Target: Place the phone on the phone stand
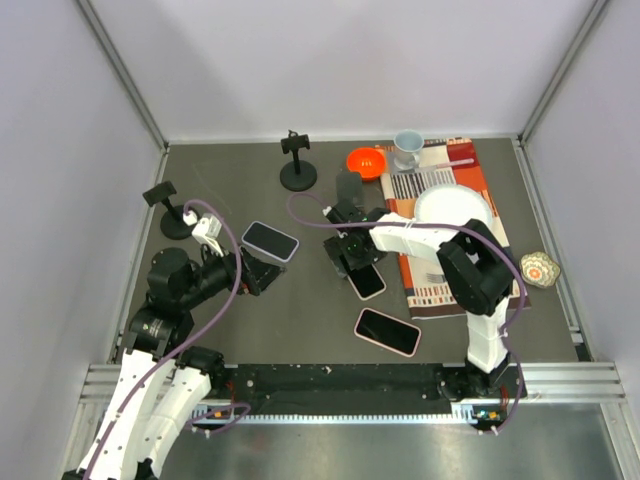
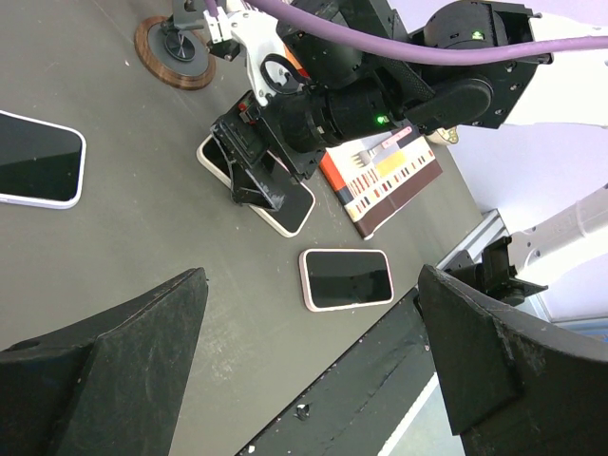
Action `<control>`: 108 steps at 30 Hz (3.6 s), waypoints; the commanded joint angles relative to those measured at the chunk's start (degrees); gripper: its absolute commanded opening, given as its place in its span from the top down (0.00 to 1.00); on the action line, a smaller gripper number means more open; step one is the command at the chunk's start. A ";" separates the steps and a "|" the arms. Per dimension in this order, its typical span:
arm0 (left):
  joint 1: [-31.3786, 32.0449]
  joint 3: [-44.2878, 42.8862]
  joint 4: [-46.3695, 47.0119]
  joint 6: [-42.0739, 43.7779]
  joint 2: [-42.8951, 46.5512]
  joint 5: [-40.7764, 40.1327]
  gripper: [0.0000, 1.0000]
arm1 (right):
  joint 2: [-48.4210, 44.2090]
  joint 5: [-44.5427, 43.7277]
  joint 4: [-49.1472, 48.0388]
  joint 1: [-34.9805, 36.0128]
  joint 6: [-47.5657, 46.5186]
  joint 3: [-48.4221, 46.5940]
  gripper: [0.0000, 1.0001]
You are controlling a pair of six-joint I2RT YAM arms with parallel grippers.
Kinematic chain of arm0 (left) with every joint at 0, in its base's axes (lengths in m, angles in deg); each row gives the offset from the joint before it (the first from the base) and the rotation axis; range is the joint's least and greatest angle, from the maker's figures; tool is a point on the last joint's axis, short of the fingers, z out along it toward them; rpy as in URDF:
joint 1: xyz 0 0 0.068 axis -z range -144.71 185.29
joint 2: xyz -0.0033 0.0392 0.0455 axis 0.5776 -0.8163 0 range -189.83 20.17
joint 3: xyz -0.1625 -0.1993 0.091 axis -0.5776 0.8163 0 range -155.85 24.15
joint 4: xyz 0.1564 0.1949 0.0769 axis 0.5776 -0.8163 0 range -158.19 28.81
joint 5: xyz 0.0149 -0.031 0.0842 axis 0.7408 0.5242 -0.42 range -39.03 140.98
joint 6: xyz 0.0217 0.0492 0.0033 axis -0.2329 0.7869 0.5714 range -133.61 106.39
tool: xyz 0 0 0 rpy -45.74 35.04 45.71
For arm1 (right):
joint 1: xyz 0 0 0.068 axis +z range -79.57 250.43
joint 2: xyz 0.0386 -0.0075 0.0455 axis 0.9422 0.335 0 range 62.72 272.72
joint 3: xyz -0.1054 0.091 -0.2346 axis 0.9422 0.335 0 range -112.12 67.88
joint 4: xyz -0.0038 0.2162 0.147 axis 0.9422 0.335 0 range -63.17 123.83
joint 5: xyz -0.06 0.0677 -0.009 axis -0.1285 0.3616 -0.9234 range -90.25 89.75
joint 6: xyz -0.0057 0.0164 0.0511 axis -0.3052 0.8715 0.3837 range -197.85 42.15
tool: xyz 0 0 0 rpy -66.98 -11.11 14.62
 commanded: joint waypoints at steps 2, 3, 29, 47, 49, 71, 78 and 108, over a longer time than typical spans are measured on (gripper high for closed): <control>0.28 -0.09 1.37 0.46 0.01 0.37 0.03 | 1.31 -1.79 1.59 0.64 3.34 -0.73 0.14; 0.28 -0.09 1.46 0.46 -0.08 0.37 0.03 | 1.13 -1.88 1.68 0.64 3.60 -0.55 0.14; 0.28 -0.97 1.37 0.64 -0.26 0.81 0.04 | -7.73 -10.48 -8.67 1.70 3.16 4.63 1.00; 0.28 -0.62 1.37 1.16 -0.43 0.81 0.04 | -29.89 -19.10 -36.36 -0.75 1.14 20.63 1.00; 0.28 -0.44 1.37 1.08 -0.17 0.81 0.04 | -30.33 -19.19 -39.71 -1.64 0.88 19.93 1.00; 0.28 0.00 -0.47 0.99 0.71 1.60 0.04 | -9.51 -21.83 -65.91 -5.07 -8.61 3.32 1.00; 0.28 -0.09 1.20 0.90 -0.78 2.04 0.04 | -6.61 -21.39 -68.99 -5.33 -8.96 3.58 1.00; 0.28 -0.26 1.46 0.64 -1.31 2.13 0.04 | -1.07 -28.15 -69.95 -3.93 -7.12 2.44 1.00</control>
